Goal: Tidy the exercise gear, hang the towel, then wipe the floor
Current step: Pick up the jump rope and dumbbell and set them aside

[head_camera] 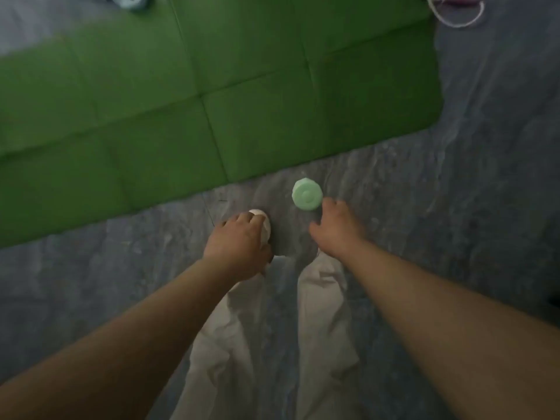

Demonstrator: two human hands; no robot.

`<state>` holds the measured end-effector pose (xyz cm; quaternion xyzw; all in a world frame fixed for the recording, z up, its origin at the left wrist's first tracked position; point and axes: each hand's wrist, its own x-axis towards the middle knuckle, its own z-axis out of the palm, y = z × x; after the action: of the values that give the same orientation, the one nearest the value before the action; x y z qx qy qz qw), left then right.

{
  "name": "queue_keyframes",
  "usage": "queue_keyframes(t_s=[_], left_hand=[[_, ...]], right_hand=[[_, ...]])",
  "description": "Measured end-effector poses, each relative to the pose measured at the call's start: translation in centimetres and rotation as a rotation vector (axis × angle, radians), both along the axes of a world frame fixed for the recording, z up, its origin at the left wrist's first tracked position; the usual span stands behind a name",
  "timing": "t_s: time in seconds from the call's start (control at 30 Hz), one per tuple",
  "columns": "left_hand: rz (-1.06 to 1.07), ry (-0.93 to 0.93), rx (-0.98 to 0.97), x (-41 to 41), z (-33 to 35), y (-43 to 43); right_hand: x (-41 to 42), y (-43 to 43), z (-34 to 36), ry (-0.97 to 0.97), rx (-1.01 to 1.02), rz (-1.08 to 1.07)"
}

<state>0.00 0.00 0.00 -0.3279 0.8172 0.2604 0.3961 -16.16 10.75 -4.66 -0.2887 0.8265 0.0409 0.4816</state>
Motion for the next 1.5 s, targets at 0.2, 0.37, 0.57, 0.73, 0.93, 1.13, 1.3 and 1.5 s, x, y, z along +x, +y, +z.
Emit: queue_keyframes(t_s=[0.2, 0.37, 0.57, 0.73, 0.93, 1.13, 1.3, 1.5], left_hand=[[0.034, -0.094, 0.068, 1.2, -8.6, -0.8], [0.052, -0.088, 0.068, 1.7, -13.7, -2.1], [-0.002, -0.057, 0.060, 2.2, -16.6, -2.6], [0.012, -0.050, 0.084, 2.5, -16.5, -2.6], [-0.015, -0.017, 0.053, 1.6, -14.1, -3.5], [-0.071, -0.010, 0.001, -0.7, -6.4, -4.8], [-0.120, 0.019, -0.068, -4.6, 4.6, -4.8], [-0.106, 0.051, -0.171, -10.7, 19.0, -3.5]], right_hand=[[1.7, -2.3, -8.6, 0.133, 0.004, 0.119], [2.6, -3.2, -14.7, 0.208, 0.048, 0.221], [3.1, -3.4, -19.5, 0.247, 0.040, 0.252], [3.1, -3.3, -19.9, 0.230, 0.020, 0.208], [1.9, -1.9, -15.3, 0.200, -0.035, 0.173], [-1.3, 0.3, -4.7, 0.146, 0.005, -0.013], [-5.1, 2.7, 8.3, 0.192, -0.004, -0.105], [-11.3, 6.1, 22.3, 0.224, -0.012, -0.220]])
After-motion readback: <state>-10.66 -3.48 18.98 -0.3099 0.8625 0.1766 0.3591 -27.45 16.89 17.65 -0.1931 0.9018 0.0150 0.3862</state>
